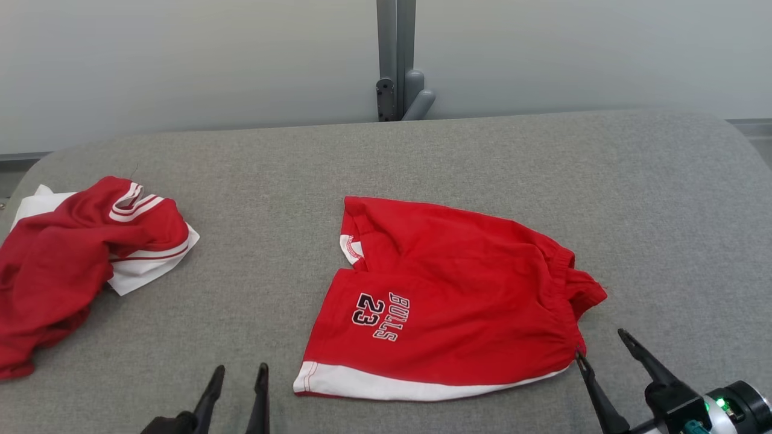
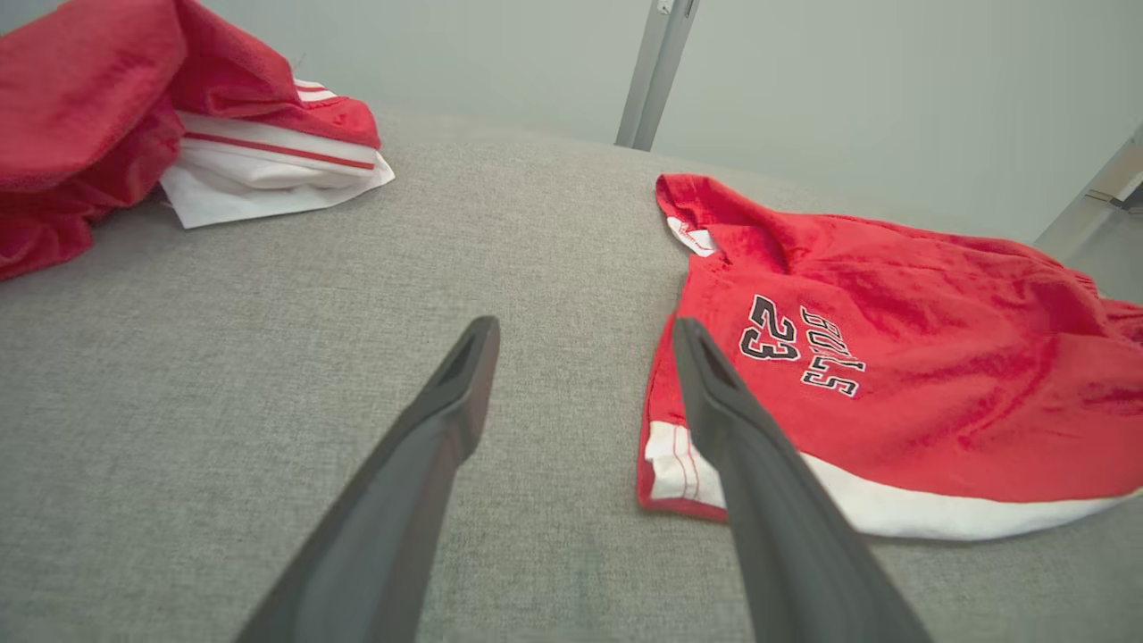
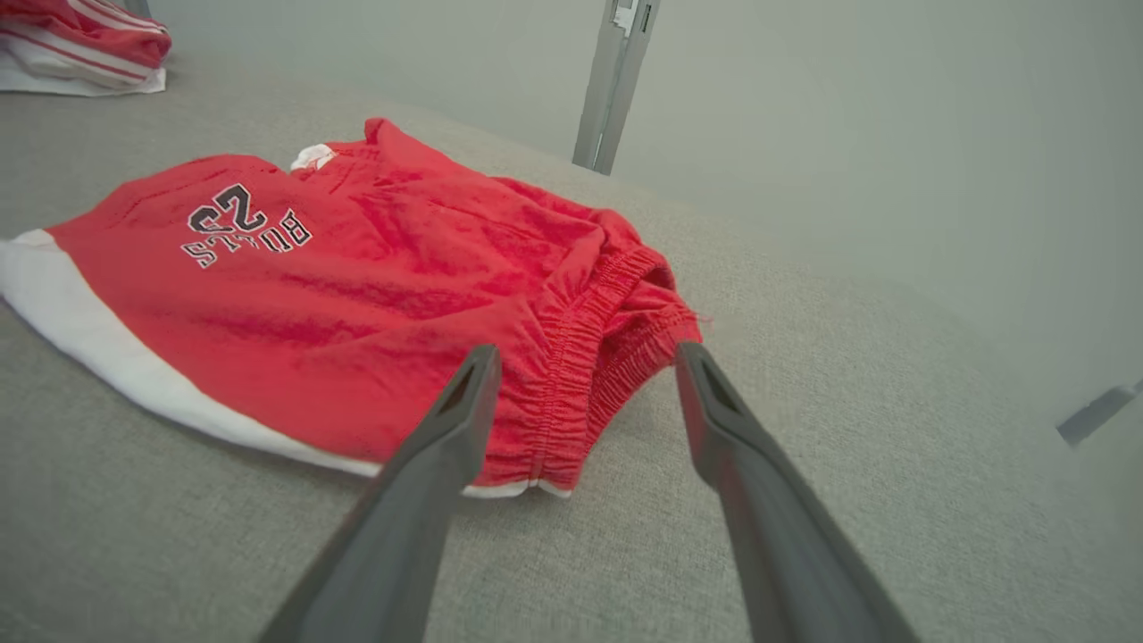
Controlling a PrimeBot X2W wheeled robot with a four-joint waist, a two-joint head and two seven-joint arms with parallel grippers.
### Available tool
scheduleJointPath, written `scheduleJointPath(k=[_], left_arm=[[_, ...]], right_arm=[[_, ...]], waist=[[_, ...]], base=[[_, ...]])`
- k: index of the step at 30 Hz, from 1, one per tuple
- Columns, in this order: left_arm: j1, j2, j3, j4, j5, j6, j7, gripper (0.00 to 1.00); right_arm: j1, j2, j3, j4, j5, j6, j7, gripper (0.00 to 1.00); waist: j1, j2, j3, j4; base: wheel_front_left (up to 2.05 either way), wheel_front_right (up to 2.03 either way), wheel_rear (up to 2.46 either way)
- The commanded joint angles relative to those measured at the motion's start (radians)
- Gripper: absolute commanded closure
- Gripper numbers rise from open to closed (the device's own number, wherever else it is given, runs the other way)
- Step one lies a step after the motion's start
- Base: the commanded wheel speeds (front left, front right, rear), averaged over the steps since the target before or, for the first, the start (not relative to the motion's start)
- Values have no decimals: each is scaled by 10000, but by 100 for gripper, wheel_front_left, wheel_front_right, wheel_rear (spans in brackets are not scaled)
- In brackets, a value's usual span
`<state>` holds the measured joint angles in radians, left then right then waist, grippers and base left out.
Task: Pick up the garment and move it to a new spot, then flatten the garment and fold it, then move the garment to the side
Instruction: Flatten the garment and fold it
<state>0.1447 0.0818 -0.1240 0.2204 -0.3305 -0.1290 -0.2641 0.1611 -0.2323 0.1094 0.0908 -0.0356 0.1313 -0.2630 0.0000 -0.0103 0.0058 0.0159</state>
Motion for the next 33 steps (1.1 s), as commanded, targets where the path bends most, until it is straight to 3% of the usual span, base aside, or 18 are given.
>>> scheduleJointPath(k=[1,10,20,30,33], left_arm=[[-275,210,-372,234,-183,-30,97,0],[-1045,656,-1567,438,-754,-29,1355,0],[-1310,1064,-2366,290,-1413,-29,2784,0],[-1541,1312,-2671,392,-1823,-30,3031,0],[-1662,1377,-2839,474,-1918,-30,2986,0]], right_arm=[[22,-442,371,247,-82,-10,-29,0],[-1143,-2183,2205,1642,181,-12,-2,0],[-3064,-2524,3913,3195,683,-12,346,0],[-3966,-2675,5122,4018,1185,-12,179,0],[-4096,-2694,5323,4206,1324,-12,141,12]], waist=[[0,103,168,-89],[0,103,633,-327],[0,103,960,-348],[0,103,1157,-147],[0,103,1210,-131]], base=[[0,0,0],[0,0,0],[0,0,0],[0,0,0],[0,0,0]])
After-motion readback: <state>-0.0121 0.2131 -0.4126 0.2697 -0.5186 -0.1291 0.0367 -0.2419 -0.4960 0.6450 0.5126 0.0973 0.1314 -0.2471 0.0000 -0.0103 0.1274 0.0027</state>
